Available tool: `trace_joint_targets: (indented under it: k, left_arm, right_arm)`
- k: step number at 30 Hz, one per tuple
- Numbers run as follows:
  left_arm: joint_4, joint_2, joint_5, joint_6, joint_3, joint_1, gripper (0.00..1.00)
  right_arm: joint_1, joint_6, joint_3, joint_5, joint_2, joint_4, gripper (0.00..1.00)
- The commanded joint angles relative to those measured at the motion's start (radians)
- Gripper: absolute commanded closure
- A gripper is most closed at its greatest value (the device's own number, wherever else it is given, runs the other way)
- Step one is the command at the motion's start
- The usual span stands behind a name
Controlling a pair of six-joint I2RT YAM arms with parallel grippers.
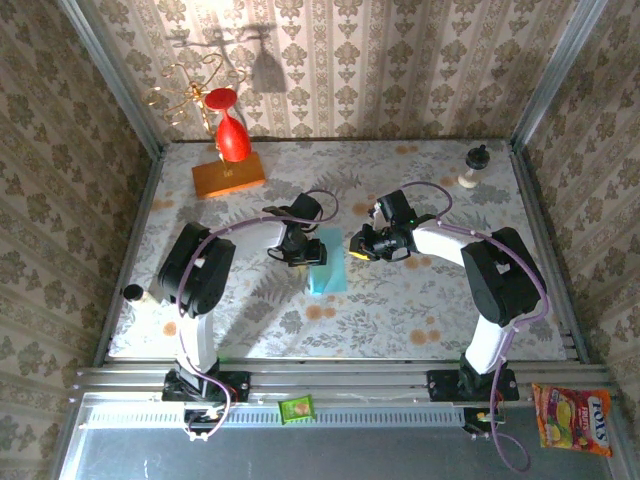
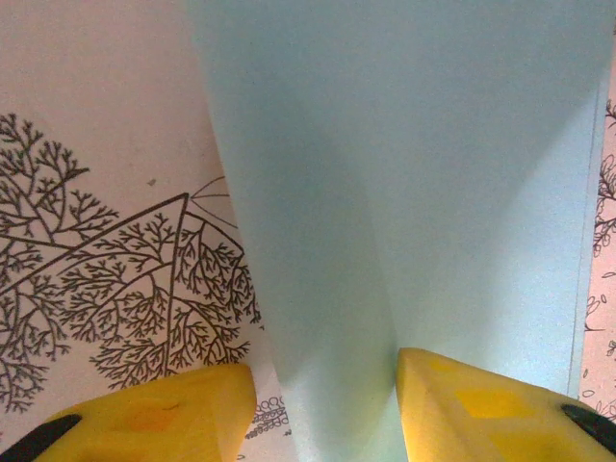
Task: Fold a paper plane with a square sheet of paper (pick it up from the middle)
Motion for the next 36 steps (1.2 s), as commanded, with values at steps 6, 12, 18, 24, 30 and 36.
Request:
trace_joint_targets:
  k: [6,12,18,24,30,36]
  left_arm:
    - [0.041,0.144,0.016,-0.023,-0.060,-0.019,0.53]
    - [0.009,0.168,0.026,0.025,-0.022,-0.029,0.53]
    - [0.014,0.185,0.034,0.021,-0.018,-0.030,0.53]
    - [0.019,0.197,0.035,0.013,-0.014,-0.032,0.52]
    - [0.021,0.210,0.041,0.016,-0.009,-0.032,0.51]
    - [0.021,0.218,0.044,0.025,-0.009,-0.033,0.51]
  right_arm:
    - [-0.004,0.001,-0.010,0.008,0.009,-0.008,0.82]
    - [-0.004,0.008,-0.009,-0.002,0.019,-0.001,0.82]
    - [-0.004,0.010,-0.013,0.001,0.022,0.002,0.82]
    - [-0.004,0.009,-0.014,-0.002,0.024,0.002,0.82]
    - [-0.004,0.009,-0.018,-0.003,0.024,0.003,0.82]
    - [-0.004,0.011,-0.021,-0.004,0.029,0.007,0.82]
